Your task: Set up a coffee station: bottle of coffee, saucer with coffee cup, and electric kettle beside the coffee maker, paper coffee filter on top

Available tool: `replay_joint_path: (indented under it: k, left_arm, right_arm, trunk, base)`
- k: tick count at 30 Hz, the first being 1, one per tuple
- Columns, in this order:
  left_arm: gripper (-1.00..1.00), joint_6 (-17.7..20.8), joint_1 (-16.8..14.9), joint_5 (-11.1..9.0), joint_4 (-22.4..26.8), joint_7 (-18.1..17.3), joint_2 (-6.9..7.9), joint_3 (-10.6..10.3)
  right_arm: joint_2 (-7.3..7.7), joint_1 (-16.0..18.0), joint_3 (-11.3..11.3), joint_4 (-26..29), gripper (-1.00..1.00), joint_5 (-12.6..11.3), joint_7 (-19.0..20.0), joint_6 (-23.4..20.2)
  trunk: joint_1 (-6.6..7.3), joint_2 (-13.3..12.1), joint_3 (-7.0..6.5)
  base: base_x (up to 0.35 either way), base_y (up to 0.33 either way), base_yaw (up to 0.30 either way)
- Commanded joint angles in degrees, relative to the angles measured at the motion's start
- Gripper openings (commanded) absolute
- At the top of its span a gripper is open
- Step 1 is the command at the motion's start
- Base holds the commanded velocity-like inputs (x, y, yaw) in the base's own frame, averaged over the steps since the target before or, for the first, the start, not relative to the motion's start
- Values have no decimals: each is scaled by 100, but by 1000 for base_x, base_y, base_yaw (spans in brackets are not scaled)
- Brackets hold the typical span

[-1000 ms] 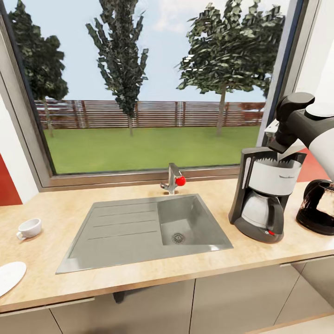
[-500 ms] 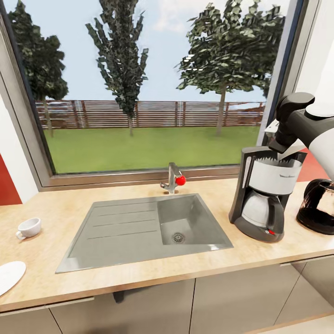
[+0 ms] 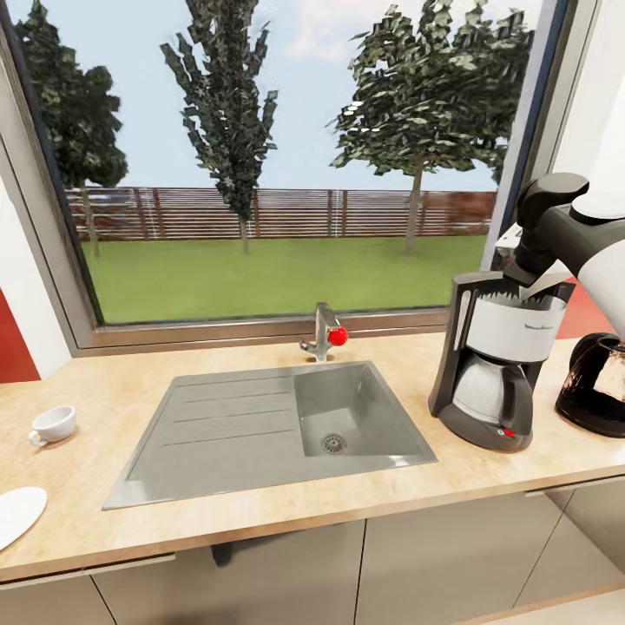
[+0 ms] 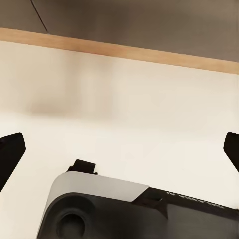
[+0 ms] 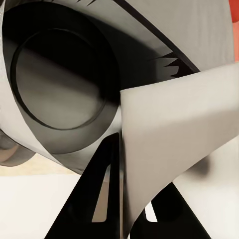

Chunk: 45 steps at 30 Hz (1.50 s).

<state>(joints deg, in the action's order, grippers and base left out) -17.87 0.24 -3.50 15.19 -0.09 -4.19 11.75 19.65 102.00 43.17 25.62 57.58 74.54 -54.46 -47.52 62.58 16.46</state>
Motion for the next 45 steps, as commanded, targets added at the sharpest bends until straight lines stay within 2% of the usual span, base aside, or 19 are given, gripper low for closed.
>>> replay_joint_path:
  k: [1, 19, 20, 45]
  left_arm:
    - [100, -5, 2, -36, 10, -3, -2, -7]
    - [100, -2, 2, -36, 10, 0, -3, -7]
    - [100, 0, 2, -36, 10, 0, -1, -7]
    - [100, -5, 2, -36, 10, -1, -3, -7]
  right_arm:
    - [4, 4, 16, 13, -100, 25, 69, -74]
    - [4, 4, 16, 13, -100, 25, 69, -83]
    - [4, 4, 16, 13, 100, 25, 69, -83]
    - [4, 4, 16, 13, 100, 25, 78, -83]
  trunk:
    - [0, 4, 6]
    - [0, 4, 6]
    - [0, 4, 6]
    - [0, 4, 6]
  base:
    - [0, 0, 0]
    - [0, 0, 0]
    - [0, 0, 0]
    - [0, 0, 0]
